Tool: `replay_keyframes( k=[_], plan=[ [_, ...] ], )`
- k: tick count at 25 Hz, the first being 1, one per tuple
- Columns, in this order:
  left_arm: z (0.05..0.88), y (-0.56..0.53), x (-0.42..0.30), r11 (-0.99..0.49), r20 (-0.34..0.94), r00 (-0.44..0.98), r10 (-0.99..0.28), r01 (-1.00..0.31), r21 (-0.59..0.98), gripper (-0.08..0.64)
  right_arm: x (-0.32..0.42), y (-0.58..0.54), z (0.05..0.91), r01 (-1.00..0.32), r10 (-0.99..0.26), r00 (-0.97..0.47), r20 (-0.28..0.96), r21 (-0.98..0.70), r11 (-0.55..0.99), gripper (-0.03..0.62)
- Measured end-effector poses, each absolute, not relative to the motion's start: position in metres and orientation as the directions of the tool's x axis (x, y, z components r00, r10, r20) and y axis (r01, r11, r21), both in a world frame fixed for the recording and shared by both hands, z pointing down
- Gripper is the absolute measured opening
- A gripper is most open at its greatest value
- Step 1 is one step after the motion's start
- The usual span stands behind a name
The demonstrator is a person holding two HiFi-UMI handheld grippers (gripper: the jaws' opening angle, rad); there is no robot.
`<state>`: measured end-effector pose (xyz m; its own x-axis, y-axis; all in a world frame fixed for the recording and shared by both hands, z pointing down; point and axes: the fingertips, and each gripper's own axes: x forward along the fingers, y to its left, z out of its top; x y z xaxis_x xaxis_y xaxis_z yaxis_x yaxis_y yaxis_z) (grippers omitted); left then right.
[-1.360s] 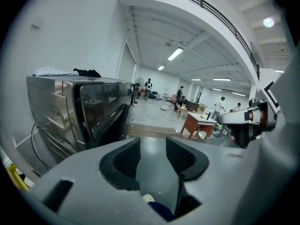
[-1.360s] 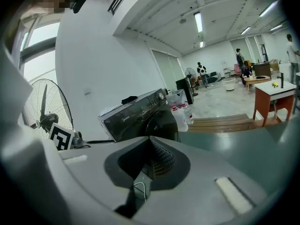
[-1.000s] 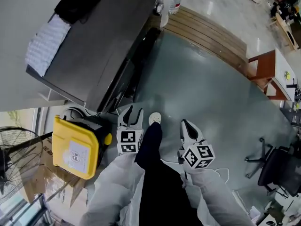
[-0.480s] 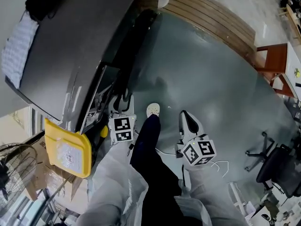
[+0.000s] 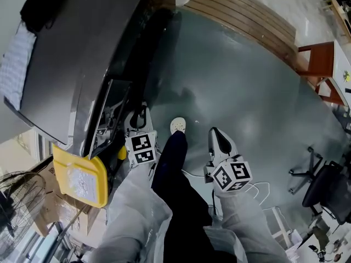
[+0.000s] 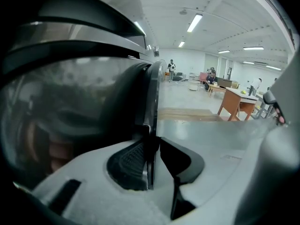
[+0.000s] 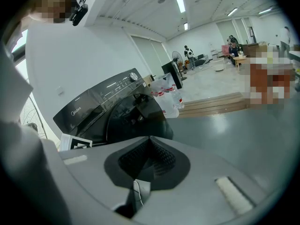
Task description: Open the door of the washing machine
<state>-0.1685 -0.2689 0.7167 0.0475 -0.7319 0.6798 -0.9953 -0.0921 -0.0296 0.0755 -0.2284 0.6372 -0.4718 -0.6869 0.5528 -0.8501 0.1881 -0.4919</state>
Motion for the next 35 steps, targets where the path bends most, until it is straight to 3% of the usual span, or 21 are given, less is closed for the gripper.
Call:
replay_keyframes(
  k=[9,24,35],
  plan=[
    [0.715,-0.261,-0.153,-0.147,0.717,0.09,-0.691,-0.989,-0.018,0.072,0.085,-0.215,0.636,-0.851,-0.686,-0.463,0.562,-0.497,0.168,0.009],
    [0.714,-0.245,-0.025,-0.352,0.722,0.379,-0.579,-0.915,0.198,0.1,0.123,-0.221,0.618,-0.873,-0.73,-0.387,0.563,-0.479,0.094,0.009],
    [0.717,-0.253,0.026,-0.391,0.725,0.46,-0.512,-0.877,0.28,0.115,0.158,-0.242,0.61,-0.893,-0.758,-0.307,0.575,-0.45,0.02,0.009]
  ],
)
